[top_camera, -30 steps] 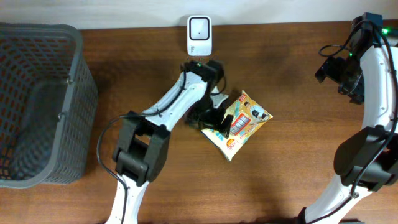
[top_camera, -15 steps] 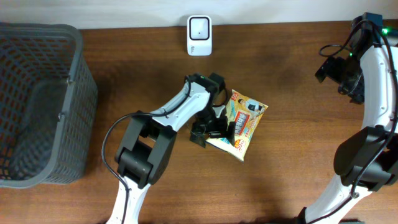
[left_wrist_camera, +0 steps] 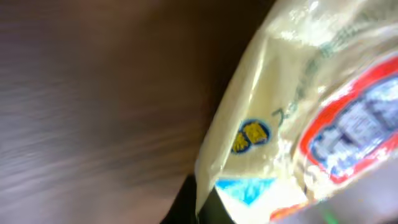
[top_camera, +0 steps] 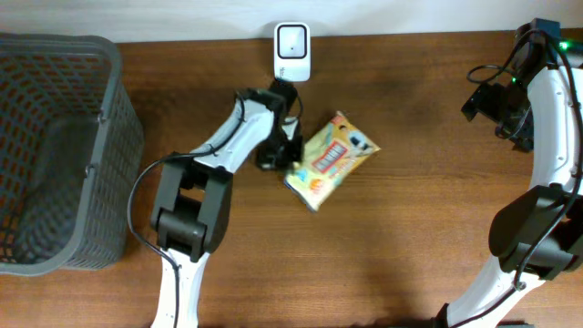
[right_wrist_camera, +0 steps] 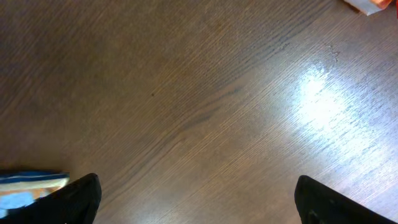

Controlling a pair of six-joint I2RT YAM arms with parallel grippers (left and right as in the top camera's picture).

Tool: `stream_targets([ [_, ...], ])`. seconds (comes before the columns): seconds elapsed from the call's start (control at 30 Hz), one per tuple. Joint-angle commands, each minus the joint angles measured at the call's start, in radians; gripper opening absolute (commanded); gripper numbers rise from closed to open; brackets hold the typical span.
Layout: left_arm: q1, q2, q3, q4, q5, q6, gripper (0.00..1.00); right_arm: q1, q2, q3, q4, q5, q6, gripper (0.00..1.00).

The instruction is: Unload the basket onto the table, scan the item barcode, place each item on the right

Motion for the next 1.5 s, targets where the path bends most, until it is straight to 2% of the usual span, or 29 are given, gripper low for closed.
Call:
stream_targets([
  [0.0, 0.021, -0.003, 0.320, -0.187, -0.536, 0.056, 0.00, 0.004, -0.002, 0.011, 0.000, 0.008, 0.005, 0.99],
  [0.03, 0.021, -0.003, 0.433, -0.262, -0.743, 0.047, 0.00, 0.004, -0.002, 0.011, 0.000, 0.008, 0.005, 0.99],
  [0.07, 0.020, -0.003, 0.498, -0.309, -0.879, 0.021, 0.00, 0.004, -0.002, 0.011, 0.000, 0.008, 0.005, 0.99],
  [0.17, 0.020, -0.003, 0.570, -0.381, -1.136, -0.019, 0.00, 0.004, -0.002, 0.011, 0.000, 0.008, 0.005, 0.99],
  [0.2, 0.020, -0.002, 0.569, -0.429, -1.223, -0.153, 0.00, 0.004, -0.002, 0.011, 0.000, 0.008, 0.005, 0.99],
  [0.27, 0.020, -0.002, 0.569, -0.529, -1.334, -0.337, 0.00, 0.004, -0.002, 0.011, 0.000, 0.008, 0.005, 0.99],
  [0.33, 0.022, -0.002, 0.566, -0.566, -1.268, -0.376, 0.00, 0.004, -0.002, 0.011, 0.000, 0.008, 0.005, 0.99],
  [0.43, 0.000, 0.000, 0.441, -0.568, -1.030, -0.375, 0.00, 0.004, -0.002, 0.011, 0.000, 0.008, 0.005, 0.99],
  [0.5, -0.048, 0.000, 0.383, -0.568, -0.918, -0.375, 0.00, 0.004, -0.002, 0.011, 0.000, 0.008, 0.005, 0.99],
  [0.63, -0.199, 0.000, 0.375, -0.542, -0.788, -0.374, 0.00, 0.004, -0.002, 0.011, 0.000, 0.008, 0.005, 0.99],
  [0.73, -0.310, 0.000, 0.375, -0.415, -0.591, -0.233, 0.02, 0.004, -0.002, 0.011, 0.000, 0.008, 0.005, 0.99],
  [0.77, -0.331, 0.000, 0.375, -0.383, -0.550, -0.231, 0.31, 0.004, -0.002, 0.011, 0.000, 0.008, 0.005, 0.99],
  [0.8, -0.351, 0.000, 0.375, -0.357, -0.515, -0.230, 0.40, 0.004, -0.002, 0.011, 0.000, 0.008, 0.005, 0.99],
  [0.83, -0.354, 0.000, 0.375, -0.342, -0.508, -0.231, 0.41, 0.004, -0.002, 0.011, 0.000, 0.008, 0.005, 0.99],
  [0.93, -0.344, 0.000, 0.375, -0.277, -0.508, -0.207, 0.38, 0.004, -0.002, 0.011, 0.000, 0.008, 0.005, 0.99],
  [1.0, -0.317, 0.000, 0.386, -0.184, -0.532, -0.104, 0.40, 0.004, -0.002, 0.011, 0.000, 0.008, 0.005, 0.98],
  [1.07, -0.282, 0.000, 0.449, -0.167, -0.511, -0.103, 0.38, 0.004, -0.002, 0.011, 0.000, 0.008, 0.005, 0.99],
  [1.17, -0.199, -0.002, 0.544, -0.157, -0.527, -0.074, 0.41, 0.004, -0.002, 0.011, 0.000, 0.008, 0.005, 0.99],
  [1.2, -0.156, 0.000, 0.543, -0.135, -0.526, -0.074, 0.35, 0.004, -0.002, 0.011, 0.000, 0.008, 0.005, 0.99],
  [1.23, -0.106, 0.011, 0.540, -0.109, -0.468, -0.074, 0.18, 0.004, -0.002, 0.011, 0.000, 0.008, 0.005, 0.99],
  [1.3, -0.071, 0.051, 0.540, -0.083, -0.323, -0.074, 0.01, 0.004, -0.002, 0.011, 0.000, 0.008, 0.005, 0.99],
  [1.37, -0.081, 0.125, 0.539, -0.036, -0.278, -0.073, 0.00, 0.004, -0.002, 0.011, 0.000, 0.008, 0.005, 0.99],
  [1.4, -0.092, 0.169, 0.539, -0.010, -0.284, -0.047, 0.06, 0.004, -0.002, 0.011, 0.000, 0.008, 0.005, 0.99],
  [1.47, -0.103, 0.232, 0.539, 0.022, -0.318, 0.009, 0.09, 0.004, -0.002, 0.011, 0.000, 0.008, 0.005, 0.99],
])
